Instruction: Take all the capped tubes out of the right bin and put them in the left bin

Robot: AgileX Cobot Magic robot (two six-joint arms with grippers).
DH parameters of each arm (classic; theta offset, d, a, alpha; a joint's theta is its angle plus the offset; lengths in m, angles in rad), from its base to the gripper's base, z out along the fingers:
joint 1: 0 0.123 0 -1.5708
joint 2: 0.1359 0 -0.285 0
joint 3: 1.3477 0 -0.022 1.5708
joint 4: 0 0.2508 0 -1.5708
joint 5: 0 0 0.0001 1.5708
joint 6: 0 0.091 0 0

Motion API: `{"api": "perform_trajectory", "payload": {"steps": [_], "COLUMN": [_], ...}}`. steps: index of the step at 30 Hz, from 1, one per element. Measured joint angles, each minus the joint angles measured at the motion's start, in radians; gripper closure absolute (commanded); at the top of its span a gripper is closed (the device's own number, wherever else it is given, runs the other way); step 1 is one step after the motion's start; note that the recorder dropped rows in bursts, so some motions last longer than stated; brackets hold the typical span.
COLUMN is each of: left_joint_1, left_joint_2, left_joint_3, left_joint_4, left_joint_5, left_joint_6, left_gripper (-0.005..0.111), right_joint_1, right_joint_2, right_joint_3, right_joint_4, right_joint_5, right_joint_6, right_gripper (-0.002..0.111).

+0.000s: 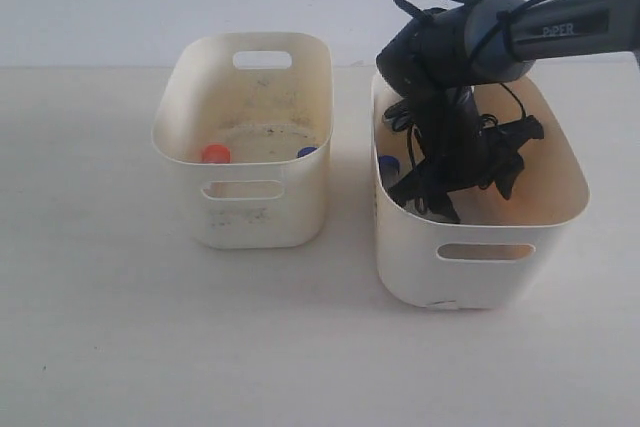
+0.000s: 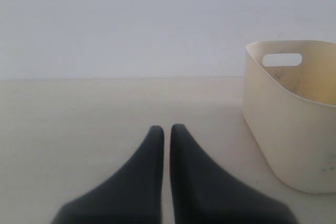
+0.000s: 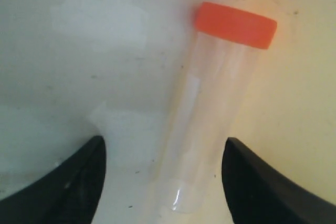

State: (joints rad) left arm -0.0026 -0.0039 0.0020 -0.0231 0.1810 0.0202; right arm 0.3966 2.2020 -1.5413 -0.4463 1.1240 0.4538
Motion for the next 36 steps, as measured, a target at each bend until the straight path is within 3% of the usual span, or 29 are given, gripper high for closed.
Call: {"api": "perform_trajectory", "payload": {"steps": [9,30,36], "left_joint_1": [0.0,0.0,0.0], "left_joint_2": [0.0,0.0,0.0], "left_joint_3": [0.0,0.0,0.0], "left_joint_4": [0.0,0.0,0.0], "left_joint_5": [0.0,0.0,0.0], "left_joint_6": [0.0,0.0,0.0], "left_gripper": [0.103,0.103,0.103], "right_joint_1": [0.003,0.002,0.0], "right_joint_2": [-0.015,0.006,0.009], "right_joint_3": [0.0,-0.002,-0.002], "right_joint_4": [-0.13,-0.135,-0.122], "right_joint_5": [0.011,0.007,0.014], "right_joint_6": [0.114,0.134,0.152], "right_gripper": [0.046,0.046,0.056]}}
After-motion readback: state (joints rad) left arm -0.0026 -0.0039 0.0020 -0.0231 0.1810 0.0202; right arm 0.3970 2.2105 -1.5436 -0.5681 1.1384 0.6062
